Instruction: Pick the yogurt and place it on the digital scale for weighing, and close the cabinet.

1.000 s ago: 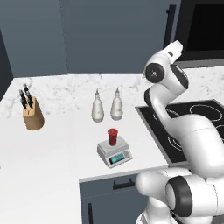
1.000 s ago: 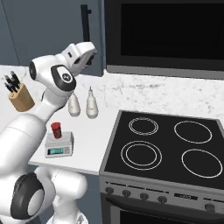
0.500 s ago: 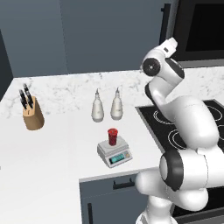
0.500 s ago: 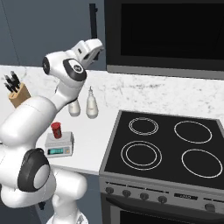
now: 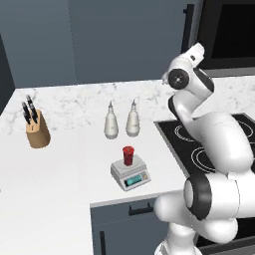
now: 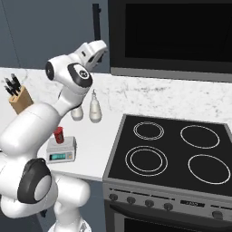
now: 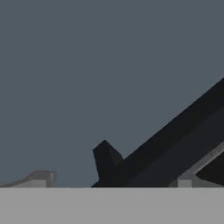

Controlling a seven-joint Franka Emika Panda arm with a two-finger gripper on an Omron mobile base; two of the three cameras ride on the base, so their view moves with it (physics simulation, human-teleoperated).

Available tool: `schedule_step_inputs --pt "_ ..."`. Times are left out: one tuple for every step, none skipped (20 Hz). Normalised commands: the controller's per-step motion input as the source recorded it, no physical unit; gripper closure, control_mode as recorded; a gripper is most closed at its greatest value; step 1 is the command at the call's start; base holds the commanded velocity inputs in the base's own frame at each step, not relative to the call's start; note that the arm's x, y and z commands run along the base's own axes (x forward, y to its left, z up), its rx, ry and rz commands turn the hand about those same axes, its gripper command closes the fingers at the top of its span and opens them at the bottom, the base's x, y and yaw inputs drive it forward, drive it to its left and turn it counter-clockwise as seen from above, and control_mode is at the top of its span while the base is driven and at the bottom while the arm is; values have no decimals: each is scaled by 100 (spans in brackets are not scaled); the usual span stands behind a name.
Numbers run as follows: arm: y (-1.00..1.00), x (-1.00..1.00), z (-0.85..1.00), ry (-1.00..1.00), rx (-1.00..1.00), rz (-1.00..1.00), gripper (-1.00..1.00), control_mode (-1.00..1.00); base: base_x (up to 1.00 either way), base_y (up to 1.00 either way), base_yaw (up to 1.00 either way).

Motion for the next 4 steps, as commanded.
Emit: schedule_step_inputs --pt "-24 -76 25 -1 1 0 -100 -100 0 0 0" --pt "-29 -84 27 -1 2 0 -100 -100 0 0 0" --pt "-32 -87 23 0 3 -2 -100 -100 0 0 0" --pt "-37 -81 19 0 3 -3 -100 -100 0 0 0"
